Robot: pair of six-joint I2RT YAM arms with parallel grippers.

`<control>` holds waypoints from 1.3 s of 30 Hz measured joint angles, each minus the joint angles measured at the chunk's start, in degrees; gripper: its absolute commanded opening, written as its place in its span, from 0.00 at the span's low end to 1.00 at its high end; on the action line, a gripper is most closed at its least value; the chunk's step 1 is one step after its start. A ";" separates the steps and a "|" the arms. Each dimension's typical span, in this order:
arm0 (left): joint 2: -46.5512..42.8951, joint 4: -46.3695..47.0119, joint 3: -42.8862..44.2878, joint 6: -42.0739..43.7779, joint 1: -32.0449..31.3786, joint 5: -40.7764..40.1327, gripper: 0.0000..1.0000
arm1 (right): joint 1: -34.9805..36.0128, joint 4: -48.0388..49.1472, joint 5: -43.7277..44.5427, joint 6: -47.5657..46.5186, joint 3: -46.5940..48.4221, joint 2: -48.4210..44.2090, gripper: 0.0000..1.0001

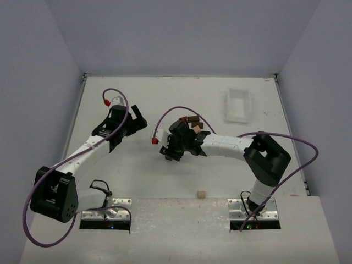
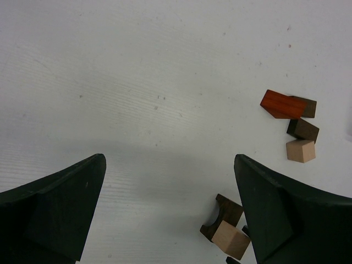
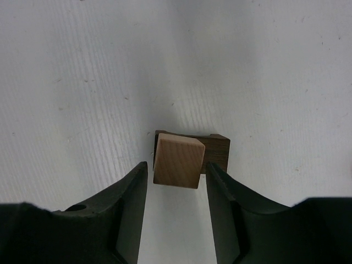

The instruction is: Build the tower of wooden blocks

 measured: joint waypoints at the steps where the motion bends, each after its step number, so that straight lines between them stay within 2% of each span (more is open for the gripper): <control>1: 0.00 -0.01 0.00 0.00 0.00 0.00 1.00 | 0.00 -0.02 0.00 0.04 -0.01 0.00 0.53; 13: 0.00 0.03 0.00 0.00 0.00 0.17 1.00 | 0.00 -0.03 0.90 0.48 -0.01 0.00 0.62; 39: 0.00 0.23 0.00 0.03 0.00 0.61 1.00 | 0.01 -0.03 5.39 0.67 -0.01 0.00 0.64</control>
